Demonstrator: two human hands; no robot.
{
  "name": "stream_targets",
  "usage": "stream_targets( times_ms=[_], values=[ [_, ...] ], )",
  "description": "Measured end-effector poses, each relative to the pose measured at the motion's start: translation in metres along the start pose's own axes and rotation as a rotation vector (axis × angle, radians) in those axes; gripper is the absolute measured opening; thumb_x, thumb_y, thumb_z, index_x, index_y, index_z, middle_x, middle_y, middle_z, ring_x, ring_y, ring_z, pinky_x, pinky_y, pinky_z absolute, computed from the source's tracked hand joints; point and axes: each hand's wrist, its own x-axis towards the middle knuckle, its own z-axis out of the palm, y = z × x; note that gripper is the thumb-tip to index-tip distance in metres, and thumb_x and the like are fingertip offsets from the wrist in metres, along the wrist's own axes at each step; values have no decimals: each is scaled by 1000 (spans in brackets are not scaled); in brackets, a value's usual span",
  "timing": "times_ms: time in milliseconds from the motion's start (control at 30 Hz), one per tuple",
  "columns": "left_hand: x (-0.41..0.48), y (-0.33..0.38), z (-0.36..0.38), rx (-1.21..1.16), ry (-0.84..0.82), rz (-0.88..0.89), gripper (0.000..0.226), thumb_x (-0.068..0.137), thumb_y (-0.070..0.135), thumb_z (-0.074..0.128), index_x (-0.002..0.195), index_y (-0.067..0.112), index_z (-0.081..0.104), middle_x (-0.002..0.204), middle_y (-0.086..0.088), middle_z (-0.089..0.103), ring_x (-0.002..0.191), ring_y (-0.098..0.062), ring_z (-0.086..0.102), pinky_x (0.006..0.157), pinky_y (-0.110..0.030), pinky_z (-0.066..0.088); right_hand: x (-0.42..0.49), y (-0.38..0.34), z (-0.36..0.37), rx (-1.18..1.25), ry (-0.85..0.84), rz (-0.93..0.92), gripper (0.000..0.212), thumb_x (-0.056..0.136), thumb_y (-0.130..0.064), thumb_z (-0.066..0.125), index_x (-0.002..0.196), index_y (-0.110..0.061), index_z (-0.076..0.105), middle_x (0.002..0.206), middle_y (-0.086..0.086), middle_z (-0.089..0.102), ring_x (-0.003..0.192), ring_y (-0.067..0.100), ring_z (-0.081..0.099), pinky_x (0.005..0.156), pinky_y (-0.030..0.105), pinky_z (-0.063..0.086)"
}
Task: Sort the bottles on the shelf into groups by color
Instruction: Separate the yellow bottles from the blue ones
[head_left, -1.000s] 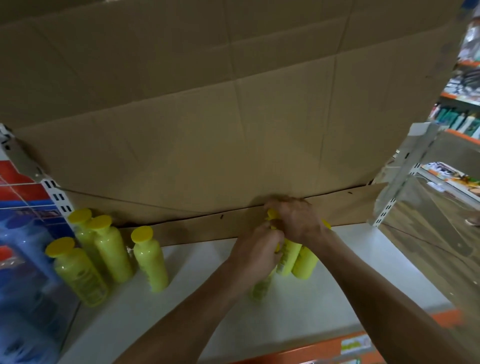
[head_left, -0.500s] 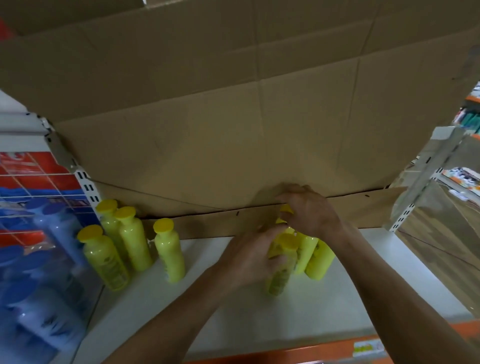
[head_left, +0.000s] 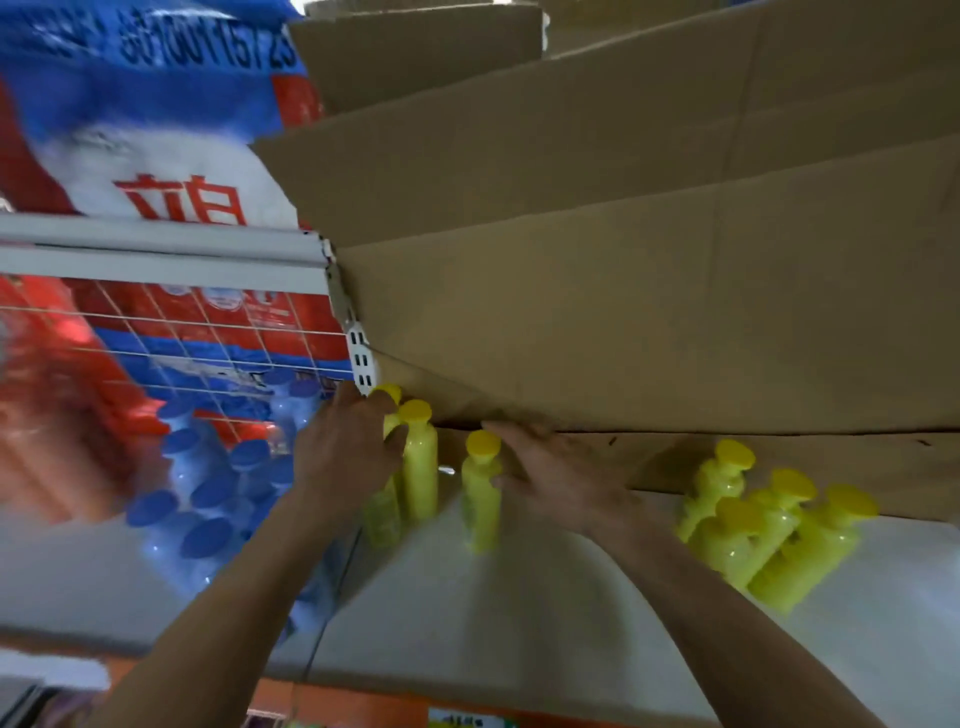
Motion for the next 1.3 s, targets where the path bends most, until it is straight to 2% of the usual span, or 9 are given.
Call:
stream_targets(
  times_ms=[133, 233, 300, 400, 533, 800, 900, 1033, 1300],
  values=[
    [6, -21, 12, 85, -211, 17, 40, 92, 42, 57, 125, 20, 54, 117, -13, 56, 106, -32, 60, 83, -38, 49, 15, -15, 17, 12, -12, 30, 62, 93, -49, 53, 147, -34, 26, 140, 1, 45, 125, 26, 49, 92, 36, 42],
    [4, -27, 23, 4, -198, 135, 32, 83, 32, 51, 106, 10, 58, 91, -16, 58, 84, -37, 62, 66, -40, 51, 18, -19, 23, 81, 53, 56, 48, 92, -44, 56, 133, -27, 38, 125, 3, 54, 113, 28, 55, 84, 35, 43],
    [0, -24, 27, -43, -234, 213, 25, 75, 26, 53, 97, 15, 56, 89, -14, 55, 77, -38, 61, 62, -40, 52, 16, -20, 24, 99, 86, 70, 38, 92, -38, 57, 124, -21, 43, 116, 5, 57, 105, 31, 57, 81, 35, 43],
    [-8, -2, 25, -73, -268, 267, 19, 80, 24, 59, 99, 22, 58, 105, -9, 54, 89, -35, 60, 74, -42, 52, 9, -15, 20, 108, 101, 92, 33, 93, -31, 56, 123, -20, 47, 118, 6, 55, 104, 30, 56, 83, 33, 39],
    [-11, 36, 28, -183, -344, 251, 17, 83, 23, 62, 100, 27, 61, 104, -2, 51, 97, -27, 59, 81, -39, 50, -4, 3, 7, 90, 105, 187, 29, 94, -31, 54, 122, -24, 51, 123, 1, 53, 111, 26, 54, 80, 29, 37],
    [-18, 125, 56, -272, -358, 426, 19, 84, 26, 62, 102, 22, 61, 112, -6, 55, 106, -27, 57, 77, -31, 42, -33, 58, -20, -182, 52, 307, 33, 89, -32, 56, 121, -25, 54, 122, 3, 58, 112, 28, 58, 85, 36, 48],
    [-19, 154, 63, -317, -376, 466, 19, 84, 26, 61, 103, 21, 61, 111, -8, 57, 109, -29, 56, 80, -33, 42, -39, 77, -29, -207, 41, 351, 32, 88, -33, 57, 120, -29, 56, 123, 1, 59, 114, 25, 57, 87, 33, 45],
    [-20, 186, 74, -366, -390, 524, 44, 86, 25, 62, 129, 23, 52, 120, -6, 53, 115, -27, 53, 88, -39, 48, -45, 93, -33, -205, 40, 382, 33, 88, -29, 57, 121, -27, 58, 124, 2, 58, 117, 25, 56, 90, 32, 44],
    [-13, 195, 88, -465, -368, 596, 43, 88, 34, 65, 129, 25, 55, 121, -1, 55, 115, -22, 54, 88, -29, 43, -53, 115, -38, -209, 67, 402, 33, 87, -35, 60, 119, -29, 59, 122, 2, 60, 115, 25, 57, 89, 35, 47]
  ],
)
